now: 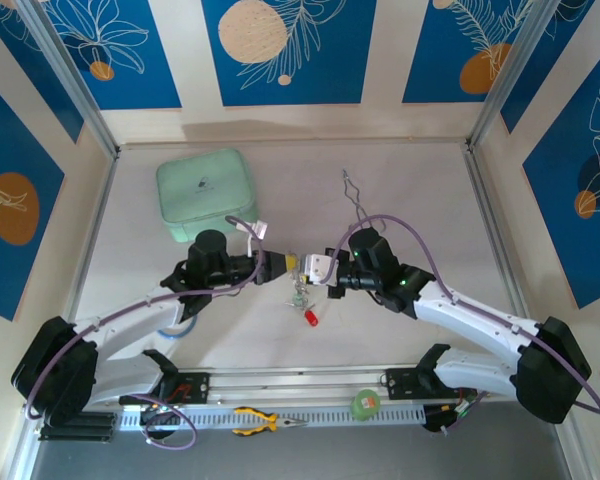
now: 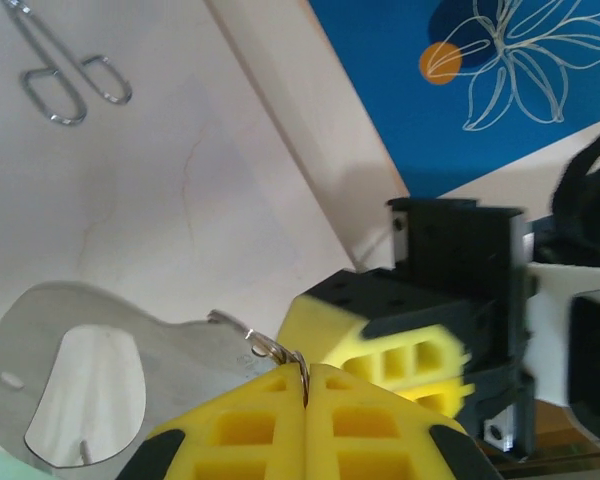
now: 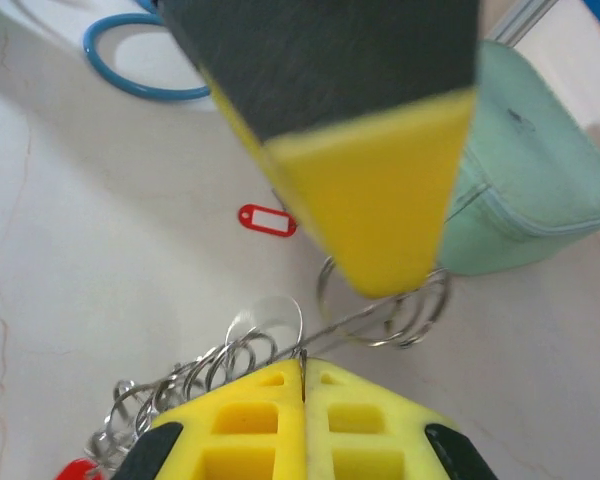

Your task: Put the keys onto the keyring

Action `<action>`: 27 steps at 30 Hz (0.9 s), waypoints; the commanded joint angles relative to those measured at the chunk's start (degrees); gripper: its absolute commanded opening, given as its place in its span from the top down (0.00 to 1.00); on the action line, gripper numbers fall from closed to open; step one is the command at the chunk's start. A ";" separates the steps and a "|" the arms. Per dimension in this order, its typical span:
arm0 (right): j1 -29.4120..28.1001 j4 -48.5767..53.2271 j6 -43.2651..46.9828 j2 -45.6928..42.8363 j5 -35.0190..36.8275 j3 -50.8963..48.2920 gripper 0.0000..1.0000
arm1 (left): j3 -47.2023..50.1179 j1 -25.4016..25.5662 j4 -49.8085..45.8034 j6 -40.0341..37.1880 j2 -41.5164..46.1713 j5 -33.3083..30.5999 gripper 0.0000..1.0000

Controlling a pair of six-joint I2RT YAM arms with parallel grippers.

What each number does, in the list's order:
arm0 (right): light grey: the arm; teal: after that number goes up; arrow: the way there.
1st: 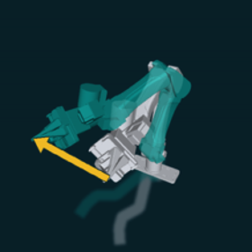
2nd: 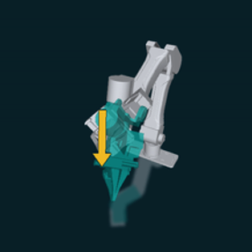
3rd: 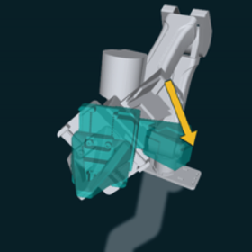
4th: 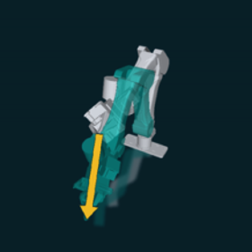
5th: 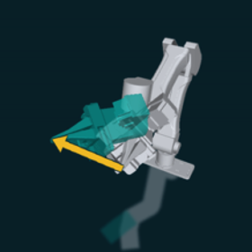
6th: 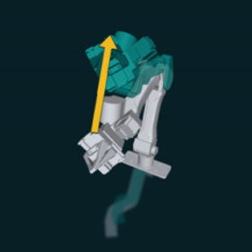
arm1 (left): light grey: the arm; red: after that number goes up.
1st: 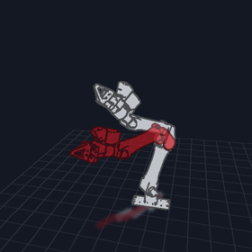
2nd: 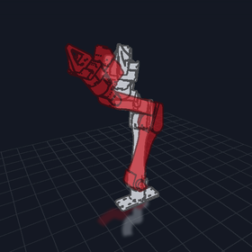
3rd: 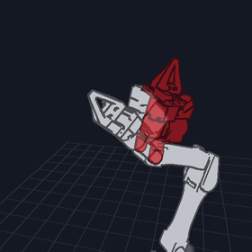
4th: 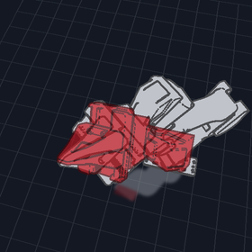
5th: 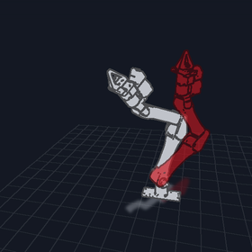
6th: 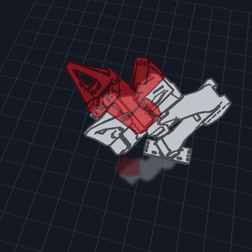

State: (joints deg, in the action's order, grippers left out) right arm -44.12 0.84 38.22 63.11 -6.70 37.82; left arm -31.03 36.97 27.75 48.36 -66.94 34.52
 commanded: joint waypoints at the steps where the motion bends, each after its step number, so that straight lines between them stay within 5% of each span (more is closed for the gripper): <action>1: 0.36 1.02 -1.72 0.08 -3.63 0.58 1.00 | -0.28 -0.65 5.56 1.59 -0.01 2.01 1.00; 10: 1.29 -3.51 0.11 -4.02 6.70 -1.50 1.00 | -1.23 -0.63 0.94 0.27 0.28 0.97 1.00; 27: 0.28 -4.77 1.94 -2.74 1.25 1.42 1.00 | -1.16 -0.58 2.42 1.20 -0.64 1.64 1.00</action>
State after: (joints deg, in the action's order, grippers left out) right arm -43.27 -2.68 39.11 59.88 -3.70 37.50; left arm -31.03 36.97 27.88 49.21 -67.31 34.74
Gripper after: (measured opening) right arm 0.054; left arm 0.040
